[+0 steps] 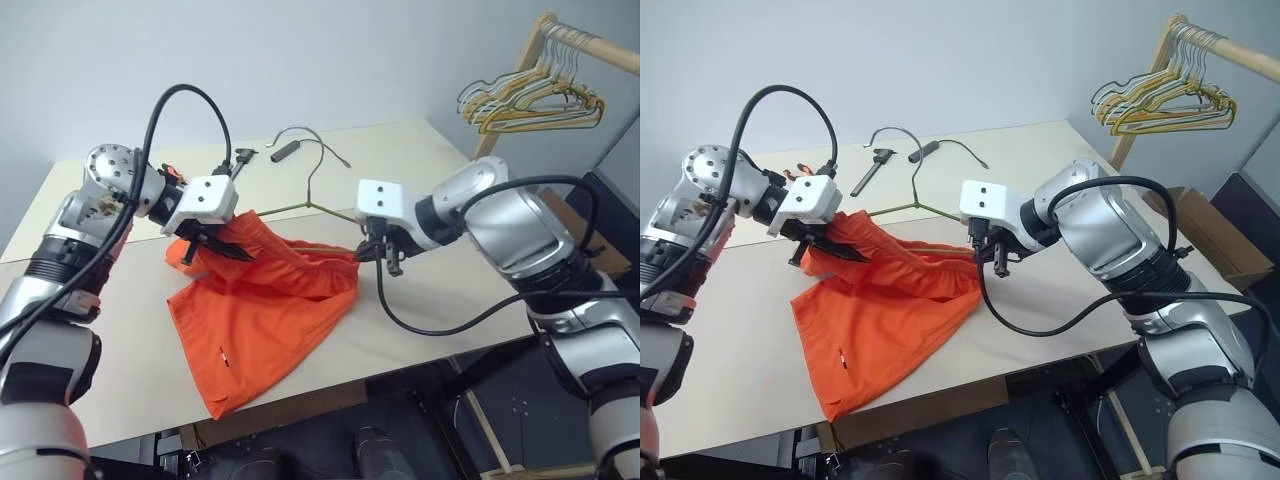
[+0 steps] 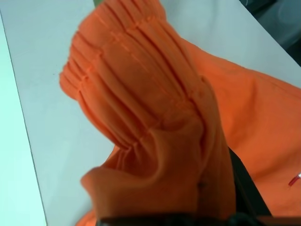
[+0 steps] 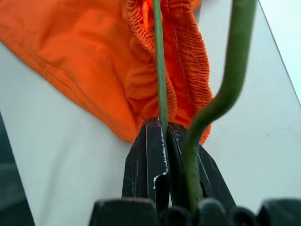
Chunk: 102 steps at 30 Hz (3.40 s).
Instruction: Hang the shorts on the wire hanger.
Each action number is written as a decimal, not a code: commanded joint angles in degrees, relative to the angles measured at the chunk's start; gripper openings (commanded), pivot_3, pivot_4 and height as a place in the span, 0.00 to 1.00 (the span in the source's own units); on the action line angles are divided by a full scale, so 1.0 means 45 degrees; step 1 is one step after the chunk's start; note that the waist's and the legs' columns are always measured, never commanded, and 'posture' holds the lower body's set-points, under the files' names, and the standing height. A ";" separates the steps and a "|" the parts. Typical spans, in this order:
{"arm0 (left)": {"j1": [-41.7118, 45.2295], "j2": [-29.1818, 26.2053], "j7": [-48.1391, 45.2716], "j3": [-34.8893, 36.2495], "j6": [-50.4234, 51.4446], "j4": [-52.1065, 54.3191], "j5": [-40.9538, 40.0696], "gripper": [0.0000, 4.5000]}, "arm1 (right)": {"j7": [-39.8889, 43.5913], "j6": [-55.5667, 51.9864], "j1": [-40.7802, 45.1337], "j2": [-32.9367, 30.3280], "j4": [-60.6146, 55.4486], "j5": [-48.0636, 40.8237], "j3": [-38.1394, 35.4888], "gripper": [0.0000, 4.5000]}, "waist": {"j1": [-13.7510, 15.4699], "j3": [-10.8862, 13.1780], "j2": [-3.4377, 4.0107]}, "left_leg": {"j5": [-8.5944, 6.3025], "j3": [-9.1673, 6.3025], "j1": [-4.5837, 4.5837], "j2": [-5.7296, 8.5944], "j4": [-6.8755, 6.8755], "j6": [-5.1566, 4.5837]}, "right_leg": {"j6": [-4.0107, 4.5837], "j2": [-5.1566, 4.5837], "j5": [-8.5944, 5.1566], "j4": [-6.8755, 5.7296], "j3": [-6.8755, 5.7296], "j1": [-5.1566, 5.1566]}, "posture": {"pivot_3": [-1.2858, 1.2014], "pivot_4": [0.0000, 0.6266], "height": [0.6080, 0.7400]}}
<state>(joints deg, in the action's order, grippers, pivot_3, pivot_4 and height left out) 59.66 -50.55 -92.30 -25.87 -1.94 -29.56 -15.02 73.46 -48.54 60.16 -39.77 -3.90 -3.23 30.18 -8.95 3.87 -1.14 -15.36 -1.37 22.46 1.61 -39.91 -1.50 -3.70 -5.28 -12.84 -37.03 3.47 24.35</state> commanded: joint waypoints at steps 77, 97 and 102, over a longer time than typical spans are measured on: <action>-0.2952 -0.1959 -0.0044 0.3387 0.0851 0.1109 -0.1722 0.17 | -0.5389 0.1661 -0.5339 0.2026 0.2964 -0.4666 -0.7524 0.00 | -0.0324 -0.0086 0.0000 | -0.0008 -0.0006 -0.0065 0.0040 0.0003 -0.0012 | -0.0030 -0.0039 0.0004 -0.0017 0.0063 -0.0041 | 0.47 0.01 1.00; -0.3960 -0.1314 -0.0044 0.4746 0.0934 0.2421 -0.1955 0.17 | -0.4589 0.1722 -0.5025 0.1869 0.4591 -0.4770 -0.6691 0.00 | -0.0335 -0.0108 -0.0006 | -0.0008 -0.0004 -0.0074 0.0036 0.0006 -0.0012 | -0.0029 -0.0038 0.0004 -0.0016 0.0068 -0.0040 | 0.48 0.01 1.00; -0.3926 -0.0921 0.0524 0.5037 0.0599 0.1945 -0.1251 0.17 | -0.4258 0.1672 -0.5101 0.1445 0.4390 -0.4861 -0.6843 0.00 | -0.0206 -0.0109 -0.0008 | -0.0008 -0.0005 -0.0072 0.0039 0.0004 -0.0012 | -0.0030 -0.0047 0.0004 -0.0009 0.0063 -0.0046 | 0.48 0.01 1.00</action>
<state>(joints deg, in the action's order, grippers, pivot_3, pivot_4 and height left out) 40.80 -54.05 -91.11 -6.10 1.24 -20.05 -21.27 54.67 -41.64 36.86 -30.51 15.88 -25.53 2.69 -9.88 3.37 -1.18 -15.39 -1.39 22.15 1.79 -39.89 -1.55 -3.83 -5.49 -12.82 -37.08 3.75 24.15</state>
